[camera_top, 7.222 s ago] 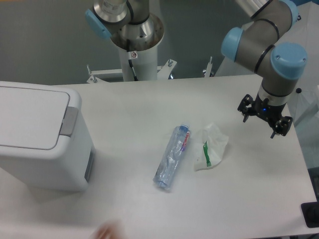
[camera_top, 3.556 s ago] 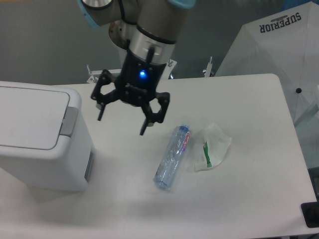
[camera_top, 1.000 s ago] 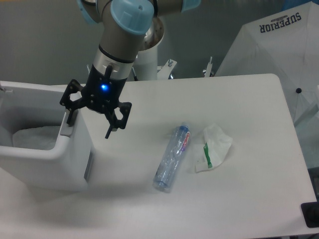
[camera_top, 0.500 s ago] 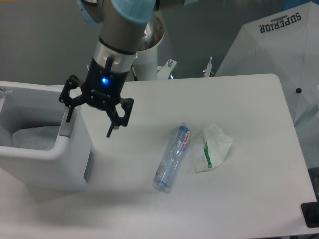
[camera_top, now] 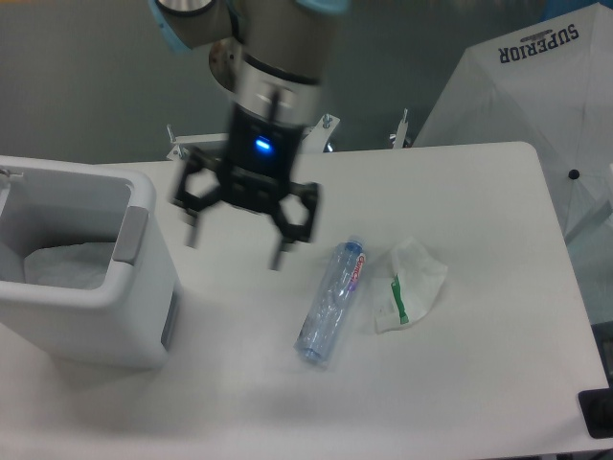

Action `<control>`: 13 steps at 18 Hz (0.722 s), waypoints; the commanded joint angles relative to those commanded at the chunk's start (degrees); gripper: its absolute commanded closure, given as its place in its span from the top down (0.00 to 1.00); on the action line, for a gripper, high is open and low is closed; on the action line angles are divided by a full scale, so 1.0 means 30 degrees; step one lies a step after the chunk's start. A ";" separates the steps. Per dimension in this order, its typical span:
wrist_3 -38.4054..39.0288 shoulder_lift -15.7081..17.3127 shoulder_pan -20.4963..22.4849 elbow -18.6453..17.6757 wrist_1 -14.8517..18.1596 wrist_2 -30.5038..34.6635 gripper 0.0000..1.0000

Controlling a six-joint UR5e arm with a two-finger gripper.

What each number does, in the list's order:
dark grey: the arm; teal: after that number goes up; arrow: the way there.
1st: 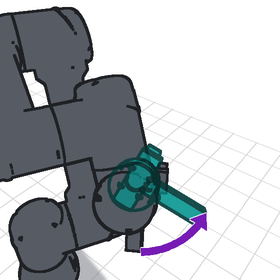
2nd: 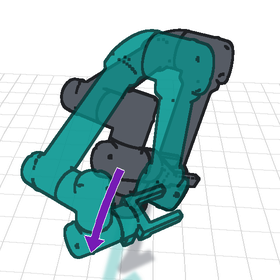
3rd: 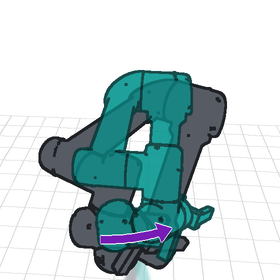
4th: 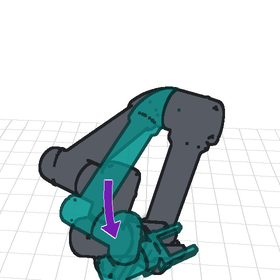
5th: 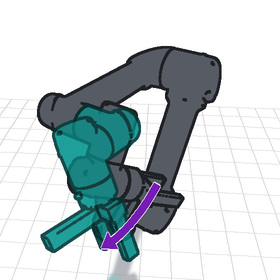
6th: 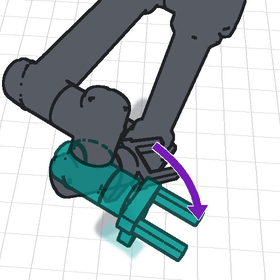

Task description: Open the trash can

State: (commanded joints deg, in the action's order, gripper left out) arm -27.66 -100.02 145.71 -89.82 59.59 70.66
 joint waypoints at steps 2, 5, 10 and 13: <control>-0.2719 -0.1456 0.0994 -0.0265 0.0145 0.0380 1.00; -0.6615 -0.3073 0.2518 -0.0353 0.0175 0.2366 1.00; -1.6956 -0.4568 0.3314 0.0171 -0.0117 0.4777 1.00; -1.8437 -0.5944 0.3285 0.1664 -0.0265 0.4807 1.00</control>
State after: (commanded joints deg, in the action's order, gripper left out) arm -82.97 -117.85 155.57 -84.83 58.80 85.08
